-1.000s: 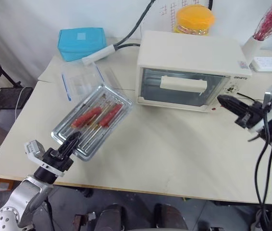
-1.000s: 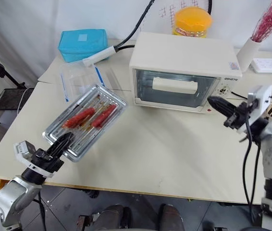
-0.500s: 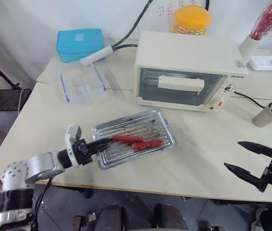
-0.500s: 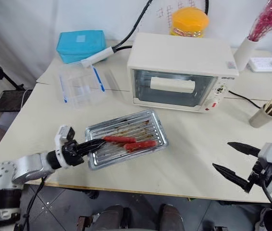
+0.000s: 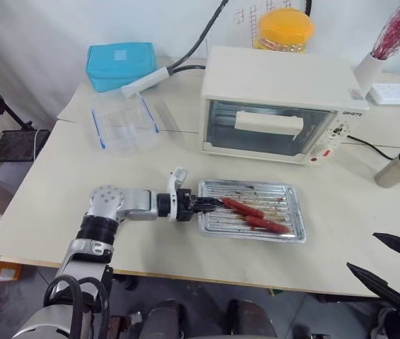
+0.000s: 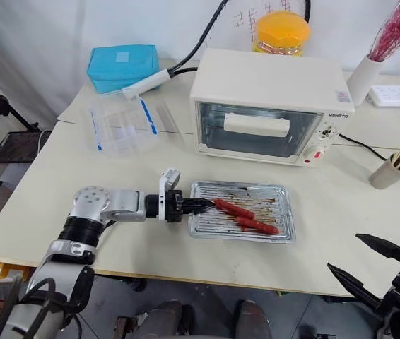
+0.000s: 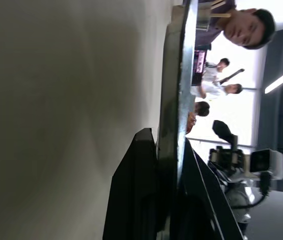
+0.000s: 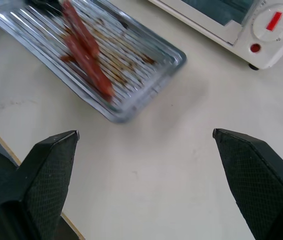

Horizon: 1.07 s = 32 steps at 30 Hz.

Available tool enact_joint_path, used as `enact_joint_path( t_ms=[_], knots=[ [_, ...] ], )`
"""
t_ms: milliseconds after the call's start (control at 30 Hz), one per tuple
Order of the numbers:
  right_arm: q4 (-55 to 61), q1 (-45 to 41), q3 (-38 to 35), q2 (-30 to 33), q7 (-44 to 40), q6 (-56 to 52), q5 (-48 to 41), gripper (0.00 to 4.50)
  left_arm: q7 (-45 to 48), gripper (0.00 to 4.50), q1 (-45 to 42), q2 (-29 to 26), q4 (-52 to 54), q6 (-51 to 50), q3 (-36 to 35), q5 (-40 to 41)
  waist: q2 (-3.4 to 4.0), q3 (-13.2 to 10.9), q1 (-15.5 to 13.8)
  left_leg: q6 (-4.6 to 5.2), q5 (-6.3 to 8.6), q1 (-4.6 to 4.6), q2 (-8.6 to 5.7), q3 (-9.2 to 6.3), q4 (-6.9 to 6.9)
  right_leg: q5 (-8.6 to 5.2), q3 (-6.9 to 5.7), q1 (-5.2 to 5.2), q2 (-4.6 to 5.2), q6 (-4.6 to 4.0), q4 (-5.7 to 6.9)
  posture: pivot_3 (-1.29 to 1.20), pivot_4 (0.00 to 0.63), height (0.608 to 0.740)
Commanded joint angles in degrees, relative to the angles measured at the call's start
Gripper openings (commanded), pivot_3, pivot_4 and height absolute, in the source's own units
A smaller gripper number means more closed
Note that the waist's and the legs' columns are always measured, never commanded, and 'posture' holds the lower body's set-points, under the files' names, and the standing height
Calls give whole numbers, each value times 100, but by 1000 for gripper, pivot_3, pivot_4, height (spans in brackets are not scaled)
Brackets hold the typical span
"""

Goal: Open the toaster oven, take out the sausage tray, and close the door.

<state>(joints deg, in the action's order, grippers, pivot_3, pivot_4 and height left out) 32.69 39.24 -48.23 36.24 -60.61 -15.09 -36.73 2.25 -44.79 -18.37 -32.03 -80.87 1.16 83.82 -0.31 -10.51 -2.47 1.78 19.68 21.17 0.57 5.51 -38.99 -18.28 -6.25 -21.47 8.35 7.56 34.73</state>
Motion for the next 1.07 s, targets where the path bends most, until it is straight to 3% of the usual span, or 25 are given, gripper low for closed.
enact_joint_path(
  t_ms=[33,233,367,467,567,667,867,1067],
  knots=[
    [197,68,-226,-3,80,33,-167,4498,351,303,-74,173,-71,-54,66,-752,10,6,-55,-1,0,-1,0,0,0,1,2,0,1,2,-1,0,150,740],
    [179,-84,13,91,158,13,-135,4500,969,2147,-47,-23,445,-226,-222,-1393,9,5,-47,-6,3,4,-2,0,3,2,3,-5,5,4,3,0,150,740],
    [78,-295,190,191,166,-11,-96,4500,1860,3417,370,-752,1322,-128,-20,-1902,9,5,75,-7,3,5,10,3,12,2,1,-10,-8,3,13,0,150,740],
    [-77,-486,384,338,66,20,-43,4500,3378,4345,1140,-1769,2468,1133,410,-2730,15,8,155,-13,3,-1,18,6,17,-1,5,-10,-18,-1,11,0,150,740],
    [-226,-699,553,473,7,40,-12,4500,4681,4456,1824,-2321,3053,2832,365,-3498,17,8,182,-20,4,-10,25,15,22,-4,13,-10,-23,-8,3,0,150,740],
    [-411,-1057,792,629,-70,28,-40,4500,6042,4456,2763,-3247,3825,4709,414,-4560,15,2,199,-38,13,-3,28,19,24,-10,17,-24,-12,-18,-11,0,150,740],
    [-741,-1722,1318,915,-348,197,123,4500,6929,4456,3441,-3142,2870,7936,-238,-5666,34,-3,90,-46,26,10,25,-1,30,-11,24,-23,41,-26,-26,0,150,740],
    [-1200,-2137,1605,1043,-645,616,442,4500,6797,4456,3261,-2833,2622,8392,-688,-5646,33,-3,92,3,18,12,22,-1,34,-10,-18,-18,13,-24,0,0,150,740]
  ],
)
